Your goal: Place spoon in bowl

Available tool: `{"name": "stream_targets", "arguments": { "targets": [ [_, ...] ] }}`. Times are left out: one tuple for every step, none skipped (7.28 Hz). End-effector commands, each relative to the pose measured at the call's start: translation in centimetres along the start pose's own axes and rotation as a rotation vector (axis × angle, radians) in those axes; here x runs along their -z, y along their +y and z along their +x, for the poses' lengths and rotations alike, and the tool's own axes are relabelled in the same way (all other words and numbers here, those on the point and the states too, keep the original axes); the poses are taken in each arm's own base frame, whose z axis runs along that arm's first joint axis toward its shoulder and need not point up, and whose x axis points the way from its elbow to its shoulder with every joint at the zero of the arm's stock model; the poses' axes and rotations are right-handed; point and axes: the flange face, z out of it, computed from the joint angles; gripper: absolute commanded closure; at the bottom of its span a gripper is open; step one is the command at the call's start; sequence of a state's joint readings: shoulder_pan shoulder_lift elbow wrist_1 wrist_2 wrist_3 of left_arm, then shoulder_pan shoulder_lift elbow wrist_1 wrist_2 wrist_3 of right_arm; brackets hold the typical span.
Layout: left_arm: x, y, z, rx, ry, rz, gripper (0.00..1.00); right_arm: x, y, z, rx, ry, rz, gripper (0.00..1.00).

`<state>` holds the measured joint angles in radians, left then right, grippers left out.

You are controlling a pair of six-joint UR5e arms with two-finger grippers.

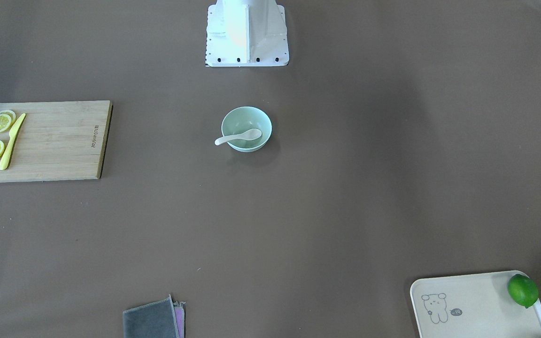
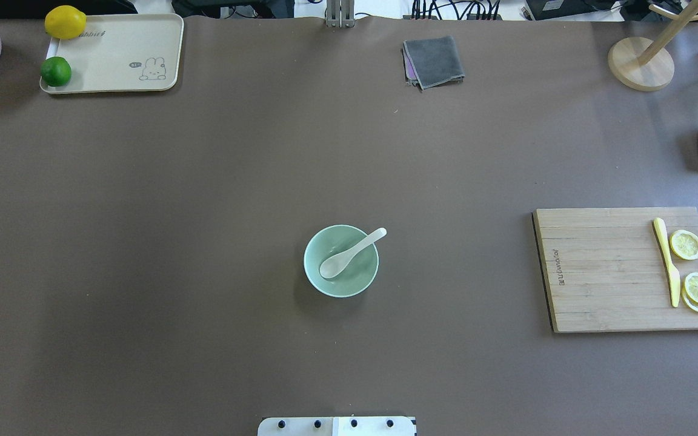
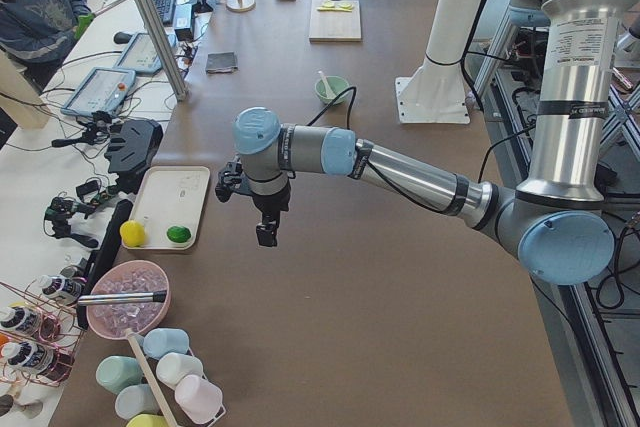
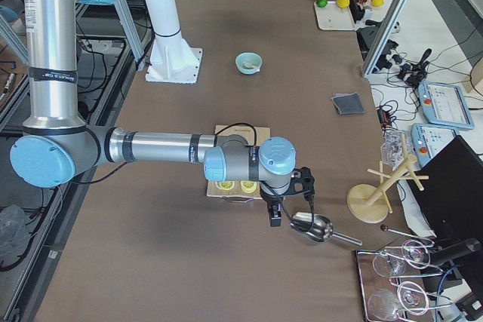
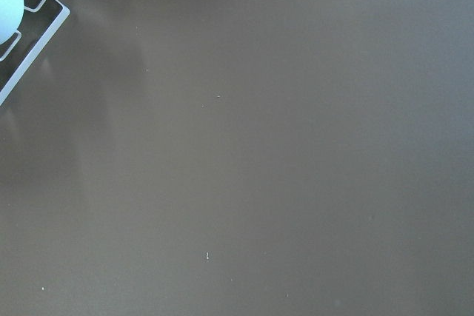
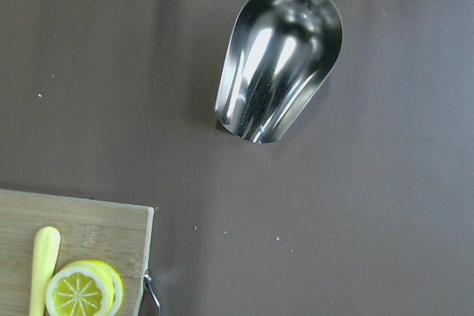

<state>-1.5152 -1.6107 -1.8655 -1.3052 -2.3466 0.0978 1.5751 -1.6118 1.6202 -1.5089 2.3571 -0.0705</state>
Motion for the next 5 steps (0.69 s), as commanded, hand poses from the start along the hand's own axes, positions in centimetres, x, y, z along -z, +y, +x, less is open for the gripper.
{"name": "stream_targets", "arguments": {
  "targets": [
    [-0.55, -0.4, -0.5, -0.019, -0.001, 0.019, 0.02, -0.88, -0.48, -0.92, 0.021, -0.001, -0.018, 0.0],
    [-0.61, -0.38, -0.52, -0.025, 0.001, 0.026, 0.02, -0.9, -0.84, -1.0, 0.024, -0.001, -0.017, 0.0],
    [-0.45, -0.45, -0.36, -0.027, 0.002, 0.029, 0.02, -0.81, -0.84, -1.01, 0.027, -0.002, -0.016, 0.0],
    [-0.71, -0.31, -0.6, -0.025, 0.003, 0.024, 0.02, -0.83, -0.82, -0.97, 0.028, -0.001, -0.018, 0.0],
    [-0.61, -0.25, -0.49, -0.027, 0.003, 0.026, 0.02, -0.35, -0.86, -1.03, 0.029, 0.0, -0.008, 0.0]
  ]
}}
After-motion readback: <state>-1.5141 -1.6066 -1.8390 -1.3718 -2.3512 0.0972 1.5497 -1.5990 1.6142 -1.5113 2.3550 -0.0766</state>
